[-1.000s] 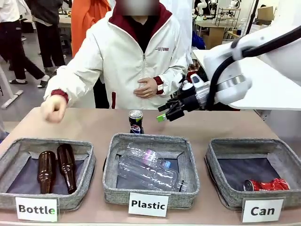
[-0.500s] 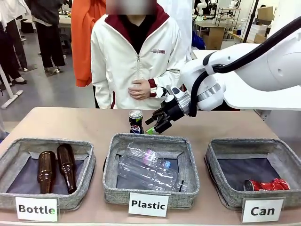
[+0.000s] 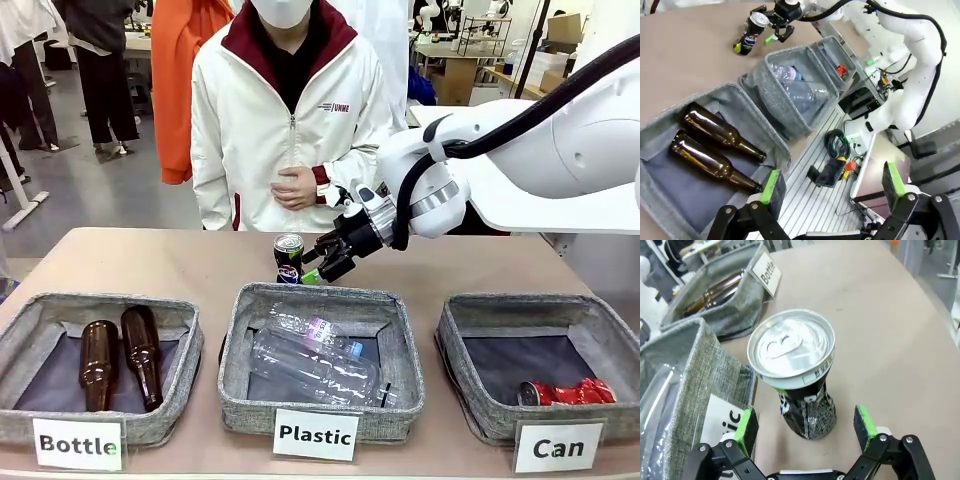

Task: Sort the can waste into the basket.
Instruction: Pick up the can waste from the table and place it in the right Fabric basket.

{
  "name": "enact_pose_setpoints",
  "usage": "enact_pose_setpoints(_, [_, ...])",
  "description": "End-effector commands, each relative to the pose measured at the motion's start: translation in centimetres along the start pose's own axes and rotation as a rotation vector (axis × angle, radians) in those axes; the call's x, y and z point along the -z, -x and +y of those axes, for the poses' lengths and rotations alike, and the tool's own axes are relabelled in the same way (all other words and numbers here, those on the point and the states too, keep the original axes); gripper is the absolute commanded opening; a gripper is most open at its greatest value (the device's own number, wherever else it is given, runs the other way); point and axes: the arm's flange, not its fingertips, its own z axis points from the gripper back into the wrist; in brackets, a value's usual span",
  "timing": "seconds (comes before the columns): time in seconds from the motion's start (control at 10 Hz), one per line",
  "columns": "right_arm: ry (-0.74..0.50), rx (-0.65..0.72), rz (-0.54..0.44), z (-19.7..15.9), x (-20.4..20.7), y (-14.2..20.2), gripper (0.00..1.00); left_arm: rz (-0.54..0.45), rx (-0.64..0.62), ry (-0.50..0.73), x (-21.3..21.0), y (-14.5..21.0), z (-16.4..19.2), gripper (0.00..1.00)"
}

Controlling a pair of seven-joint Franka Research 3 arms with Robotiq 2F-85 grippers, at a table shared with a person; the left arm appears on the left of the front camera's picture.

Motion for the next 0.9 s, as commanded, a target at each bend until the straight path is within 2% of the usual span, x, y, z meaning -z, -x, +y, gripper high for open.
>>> enact_pose_setpoints(0.0, [-0.004, -0.012, -0.064, -0.7, 0.9, 0.0, 1.00, -0.087, 0.009, 0.033, -1.3, -0.2, -0.6, 1.00])
enact_pose_setpoints(0.4, [-0.012, -0.035, -0.186, -0.8, 2.1, -0.1, 1.00, -0.087, 0.009, 0.033, -1.3, -0.2, -0.6, 1.00])
enact_pose_setpoints(0.6, [-0.024, -0.025, -0.213, -1.0, 2.2, 0.0, 1.00, -0.087, 0.009, 0.033, -1.3, -0.2, -0.6, 1.00])
enact_pose_setpoints(0.7, [-0.041, -0.029, -0.201, -0.7, 2.2, 0.2, 0.40, -0.087, 0.009, 0.033, -1.3, -0.2, -0.6, 1.00])
enact_pose_setpoints(0.8, [-0.046, -0.027, -0.201, -0.7, 2.2, 0.3, 0.40, -0.087, 0.009, 0.033, -1.3, -0.2, -0.6, 1.00])
